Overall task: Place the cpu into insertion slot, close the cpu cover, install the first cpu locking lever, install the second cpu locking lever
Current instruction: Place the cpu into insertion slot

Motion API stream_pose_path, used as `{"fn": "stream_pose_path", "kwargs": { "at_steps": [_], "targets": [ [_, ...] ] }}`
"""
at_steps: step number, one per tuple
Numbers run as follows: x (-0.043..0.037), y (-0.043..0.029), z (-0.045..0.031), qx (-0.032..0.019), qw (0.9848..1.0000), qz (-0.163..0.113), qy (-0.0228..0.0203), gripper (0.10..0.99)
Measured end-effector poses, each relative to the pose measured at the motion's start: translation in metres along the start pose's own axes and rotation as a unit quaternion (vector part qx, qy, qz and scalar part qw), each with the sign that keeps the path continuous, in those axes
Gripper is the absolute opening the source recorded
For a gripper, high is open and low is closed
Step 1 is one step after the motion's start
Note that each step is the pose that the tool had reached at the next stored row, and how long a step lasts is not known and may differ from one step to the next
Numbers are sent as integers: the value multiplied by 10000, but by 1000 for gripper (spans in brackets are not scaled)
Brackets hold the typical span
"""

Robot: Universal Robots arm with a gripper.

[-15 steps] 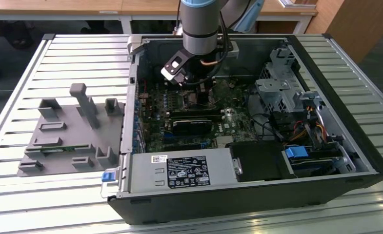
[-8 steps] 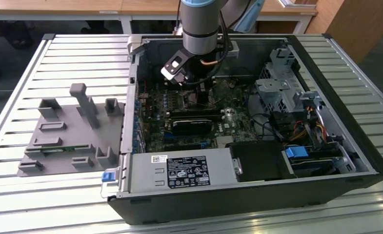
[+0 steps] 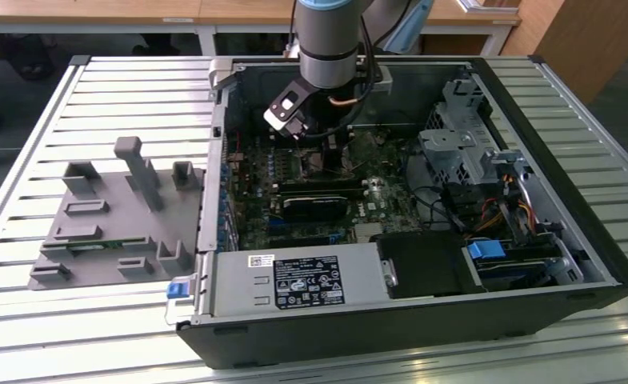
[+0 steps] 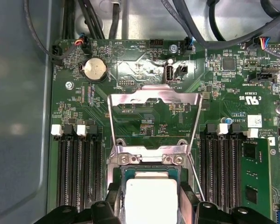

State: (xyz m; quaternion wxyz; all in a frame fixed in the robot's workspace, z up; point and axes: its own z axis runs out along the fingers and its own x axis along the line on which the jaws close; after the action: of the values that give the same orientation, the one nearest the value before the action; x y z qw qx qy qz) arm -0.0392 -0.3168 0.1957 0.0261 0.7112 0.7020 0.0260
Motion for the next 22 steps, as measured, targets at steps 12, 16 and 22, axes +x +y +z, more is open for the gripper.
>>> {"fn": "stream_pose_path", "kwargs": {
  "at_steps": [12, 16, 22],
  "targets": [
    [0, 5, -61, 0, 10000, 1, 15, 616],
    [0, 7, -92, 0, 10000, 1, 18, 616],
    [0, 8, -102, 0, 10000, 1, 18, 361]
  ]
}}
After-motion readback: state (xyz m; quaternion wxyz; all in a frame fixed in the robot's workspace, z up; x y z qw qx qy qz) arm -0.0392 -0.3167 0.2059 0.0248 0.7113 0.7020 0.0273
